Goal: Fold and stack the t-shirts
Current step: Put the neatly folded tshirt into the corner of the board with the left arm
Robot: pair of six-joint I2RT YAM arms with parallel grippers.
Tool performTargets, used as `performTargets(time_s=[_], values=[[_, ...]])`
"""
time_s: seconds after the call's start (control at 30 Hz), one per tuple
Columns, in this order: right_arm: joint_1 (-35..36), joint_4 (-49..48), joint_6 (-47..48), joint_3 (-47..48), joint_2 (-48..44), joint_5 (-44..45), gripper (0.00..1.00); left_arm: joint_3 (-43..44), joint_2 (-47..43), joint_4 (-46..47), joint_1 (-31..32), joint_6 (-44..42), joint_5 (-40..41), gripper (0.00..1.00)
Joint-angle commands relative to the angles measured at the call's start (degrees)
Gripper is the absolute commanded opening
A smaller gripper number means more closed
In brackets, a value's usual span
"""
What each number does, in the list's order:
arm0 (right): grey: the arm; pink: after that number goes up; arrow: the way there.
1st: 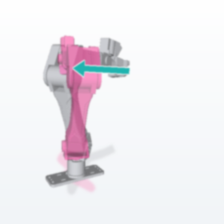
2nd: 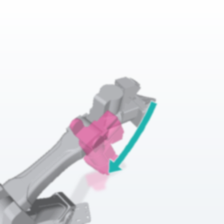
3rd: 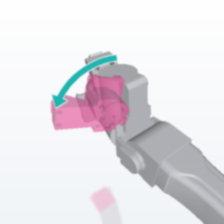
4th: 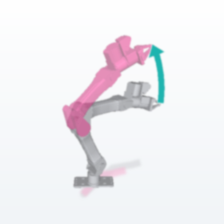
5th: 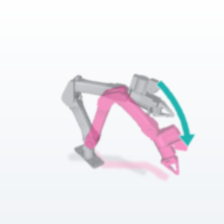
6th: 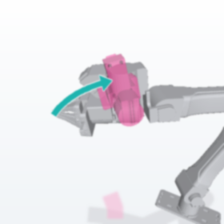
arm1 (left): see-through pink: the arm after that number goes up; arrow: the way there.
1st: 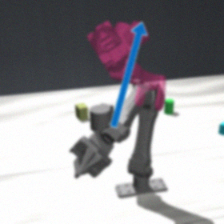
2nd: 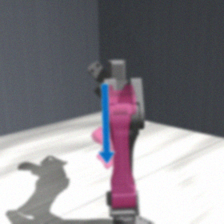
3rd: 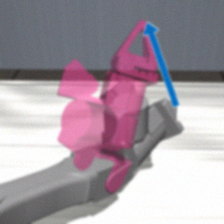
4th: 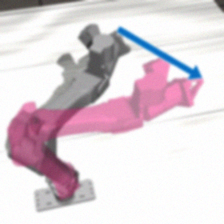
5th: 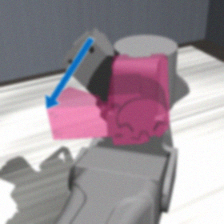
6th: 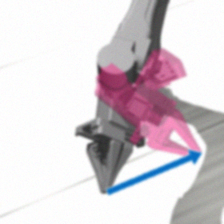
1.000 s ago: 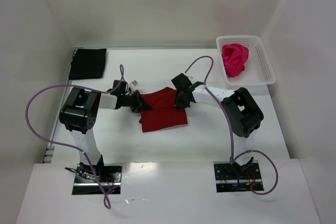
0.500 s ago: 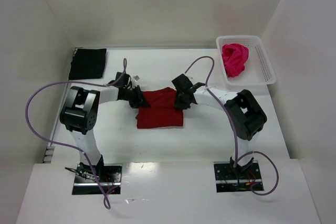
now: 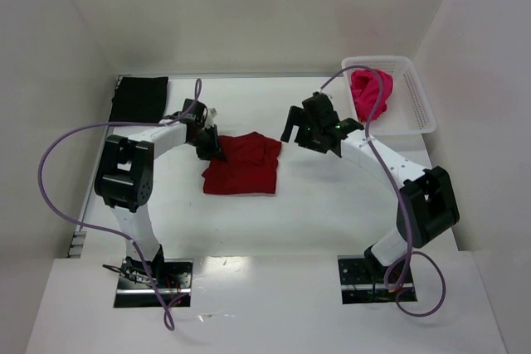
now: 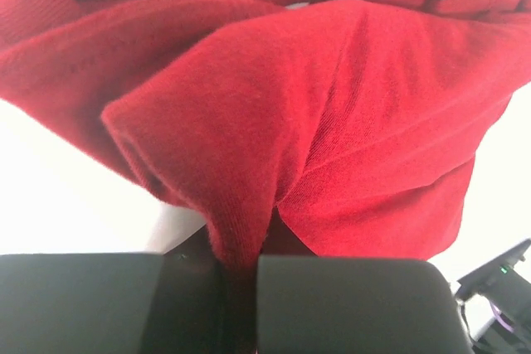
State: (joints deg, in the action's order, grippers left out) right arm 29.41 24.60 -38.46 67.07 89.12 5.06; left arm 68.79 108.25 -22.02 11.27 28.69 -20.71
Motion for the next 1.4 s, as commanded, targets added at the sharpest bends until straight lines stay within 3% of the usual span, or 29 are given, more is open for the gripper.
performTargets(time_s=[0.0,0.53,0.93,1.17,1.37], values=[[-0.4,4.1,2.2,2.5,-1.8,-0.3,1.00,5.0,-0.5,-4.7,-0.5,-3.5,4.9,0.00],[-0.9,2.8,1.0,-0.3,-5.9,-0.2,1.00,20.0,4.2,-17.7,-0.5,-11.7,27.1,0.00],[-0.9,1.4,2.6,0.8,-7.0,-1.2,1.00,30.2,7.1,-18.2,-1.0,-15.5,35.6,0.00],[-0.9,1.4,3.7,0.5,-7.0,-0.7,1.00,33.5,7.6,-13.4,-2.0,-18.3,38.0,0.00],[-0.9,0.8,3.7,-2.5,-10.1,-0.7,1.00,44.4,12.2,-12.8,-3.7,-21.0,41.8,0.00]])
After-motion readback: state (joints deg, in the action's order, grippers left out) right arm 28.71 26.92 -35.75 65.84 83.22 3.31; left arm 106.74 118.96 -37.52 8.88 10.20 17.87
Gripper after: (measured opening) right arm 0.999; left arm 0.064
